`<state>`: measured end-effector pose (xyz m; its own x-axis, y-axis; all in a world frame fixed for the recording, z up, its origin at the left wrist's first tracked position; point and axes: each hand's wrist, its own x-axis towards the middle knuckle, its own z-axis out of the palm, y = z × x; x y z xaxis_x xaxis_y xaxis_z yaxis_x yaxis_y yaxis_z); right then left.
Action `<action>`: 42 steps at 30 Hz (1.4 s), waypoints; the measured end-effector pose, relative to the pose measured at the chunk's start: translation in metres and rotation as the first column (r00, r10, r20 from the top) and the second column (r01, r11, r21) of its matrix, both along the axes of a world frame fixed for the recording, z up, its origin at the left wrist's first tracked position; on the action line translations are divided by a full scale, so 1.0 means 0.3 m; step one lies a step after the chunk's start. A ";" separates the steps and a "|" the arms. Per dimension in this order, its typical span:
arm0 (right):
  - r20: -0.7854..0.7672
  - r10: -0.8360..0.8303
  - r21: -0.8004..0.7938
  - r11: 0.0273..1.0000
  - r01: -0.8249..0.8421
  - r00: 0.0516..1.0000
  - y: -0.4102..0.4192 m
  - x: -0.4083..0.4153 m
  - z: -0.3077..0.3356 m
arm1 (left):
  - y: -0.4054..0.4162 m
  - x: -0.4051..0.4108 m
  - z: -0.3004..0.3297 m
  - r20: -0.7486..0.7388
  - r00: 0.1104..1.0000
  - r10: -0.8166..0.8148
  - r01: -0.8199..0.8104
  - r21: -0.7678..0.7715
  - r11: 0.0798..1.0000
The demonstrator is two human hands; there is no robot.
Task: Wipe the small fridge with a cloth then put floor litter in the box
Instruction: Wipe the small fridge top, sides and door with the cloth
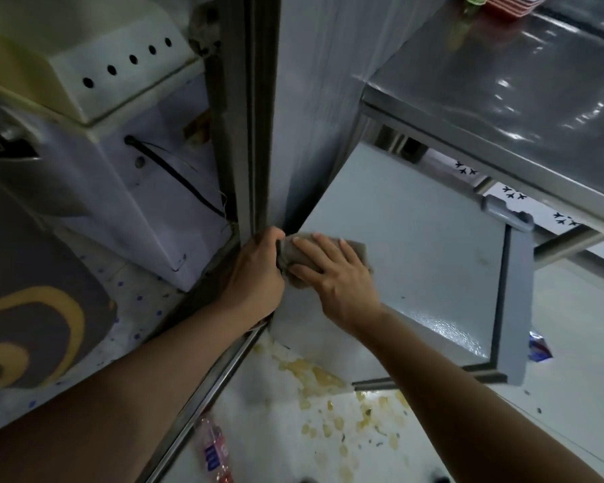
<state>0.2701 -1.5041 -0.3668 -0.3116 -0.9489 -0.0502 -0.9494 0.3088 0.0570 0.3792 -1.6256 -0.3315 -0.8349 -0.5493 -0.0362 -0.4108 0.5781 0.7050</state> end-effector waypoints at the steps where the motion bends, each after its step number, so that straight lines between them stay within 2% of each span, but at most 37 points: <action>1: -0.010 -0.003 -0.019 1.000 0.003 1.000 0.048 -0.007 -0.003 | 0.014 -0.016 0.002 0.002 1.000 -0.011 0.011 -0.029 1.000; 7: -0.079 -0.047 -0.159 0.987 0.034 0.996 0.370 -0.047 -0.011 | 0.112 -0.103 -0.026 0.193 0.959 -0.206 0.244 -0.204 0.948; 10: -0.056 -0.117 -0.173 0.979 0.105 0.992 0.468 -0.039 -0.027 | 0.117 -0.119 -0.049 0.224 0.951 -0.213 0.266 -0.245 0.932; 14: -0.014 -0.154 -0.155 0.976 0.150 0.988 0.424 -0.027 -0.023 | 0.107 -0.129 -0.050 0.242 0.946 -0.215 0.278 -0.265 0.923; 19: 0.055 -0.060 -0.077 0.995 0.064 0.997 0.260 -0.051 -0.003 | 0.129 -0.120 -0.064 0.252 0.948 -0.196 0.273 -0.325 0.905; 23: 0.077 -0.027 -0.097 0.995 0.034 0.997 0.354 -0.067 0.009 | 0.140 -0.105 -0.067 0.270 0.944 -0.192 0.275 -0.315 0.908; 31: 0.131 -0.202 -0.226 0.947 0.227 0.971 0.712 -0.059 0.016 | 0.218 -0.160 -0.006 0.434 0.898 -0.067 0.249 -0.379 0.891; 34: 0.216 -0.242 -0.304 0.904 0.301 0.946 0.703 -0.052 0.019 | 0.273 -0.199 -0.015 0.429 0.888 -0.164 0.343 -0.383 0.858; 36: 0.270 -0.237 -0.355 0.876 0.326 0.933 0.642 -0.051 0.015 | 0.311 -0.222 -0.026 0.384 0.902 -0.200 0.345 -0.360 0.867; 38: 0.351 -0.315 -0.339 0.835 0.433 0.882 0.551 -0.066 0.023 | 0.324 -0.241 -0.026 0.339 0.925 -0.171 0.297 -0.367 0.881; 40: 0.413 -0.456 -0.234 0.784 0.576 0.788 0.459 -0.102 0.035 | 0.319 -0.247 -0.032 0.351 0.920 -0.176 0.313 -0.383 0.869; 42: 0.357 -0.514 -0.157 0.790 0.593 0.780 0.410 -0.136 0.027 | 0.311 -0.246 -0.033 0.381 0.905 -0.187 0.340 -0.387 0.857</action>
